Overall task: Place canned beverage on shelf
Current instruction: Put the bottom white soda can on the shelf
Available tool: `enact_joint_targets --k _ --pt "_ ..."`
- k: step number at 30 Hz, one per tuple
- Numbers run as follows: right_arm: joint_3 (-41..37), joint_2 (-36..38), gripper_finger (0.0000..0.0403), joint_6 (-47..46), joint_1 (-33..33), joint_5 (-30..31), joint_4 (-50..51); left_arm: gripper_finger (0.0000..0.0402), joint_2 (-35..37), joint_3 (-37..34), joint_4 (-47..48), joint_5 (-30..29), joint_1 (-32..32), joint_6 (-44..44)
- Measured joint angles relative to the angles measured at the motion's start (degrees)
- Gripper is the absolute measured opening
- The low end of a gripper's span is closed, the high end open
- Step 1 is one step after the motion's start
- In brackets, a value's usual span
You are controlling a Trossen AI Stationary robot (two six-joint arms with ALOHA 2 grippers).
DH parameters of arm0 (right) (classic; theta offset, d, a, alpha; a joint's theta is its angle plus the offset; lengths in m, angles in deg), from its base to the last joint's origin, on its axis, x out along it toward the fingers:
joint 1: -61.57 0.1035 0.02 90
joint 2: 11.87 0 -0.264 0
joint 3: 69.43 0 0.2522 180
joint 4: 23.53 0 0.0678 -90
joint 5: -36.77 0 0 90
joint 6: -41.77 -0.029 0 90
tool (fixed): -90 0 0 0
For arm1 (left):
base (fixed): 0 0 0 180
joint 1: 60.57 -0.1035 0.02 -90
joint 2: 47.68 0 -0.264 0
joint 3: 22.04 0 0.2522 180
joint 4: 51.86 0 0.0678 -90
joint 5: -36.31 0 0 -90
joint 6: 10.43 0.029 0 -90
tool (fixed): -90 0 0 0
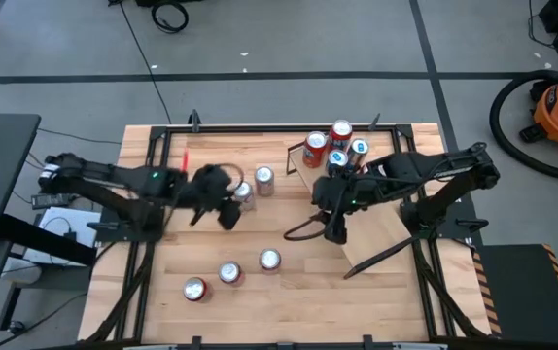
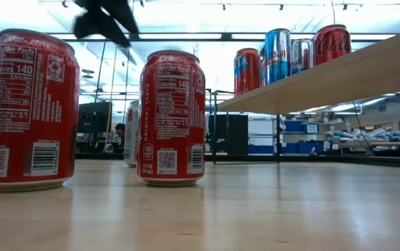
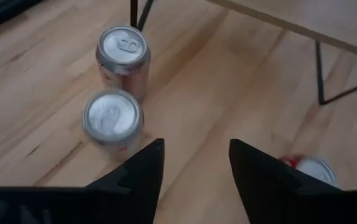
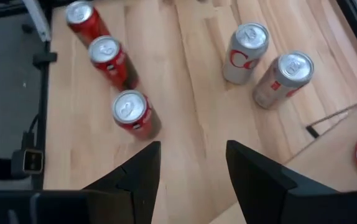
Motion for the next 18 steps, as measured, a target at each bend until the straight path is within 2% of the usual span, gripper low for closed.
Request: enact_joint_targets --k 6,11,15,18 --pt "0.0 0.2 0.0191 4.7 0.0 -0.3 1.2 0.0269 -5.3 0.1 -2.8 6.8 -9.9 2.5" --pt "0.0 0.9 0.0191 8.2 0.0 -2.1 1.3 0.0342 -9.2 0.0 -5.2 14.3 -14.9 2.1" --pt "0.0 1.4 0.0191 11.4 -0.6 -2.1 1.3 0.0375 -12.6 0.0 -5.5 14.3 -17.4 2.4" --pt "0.0 1.8 0.0191 12.2 -1.1 -2.1 1.3 0.0385 -14.8 0.0 -5.3 14.0 -18.8 2.5"
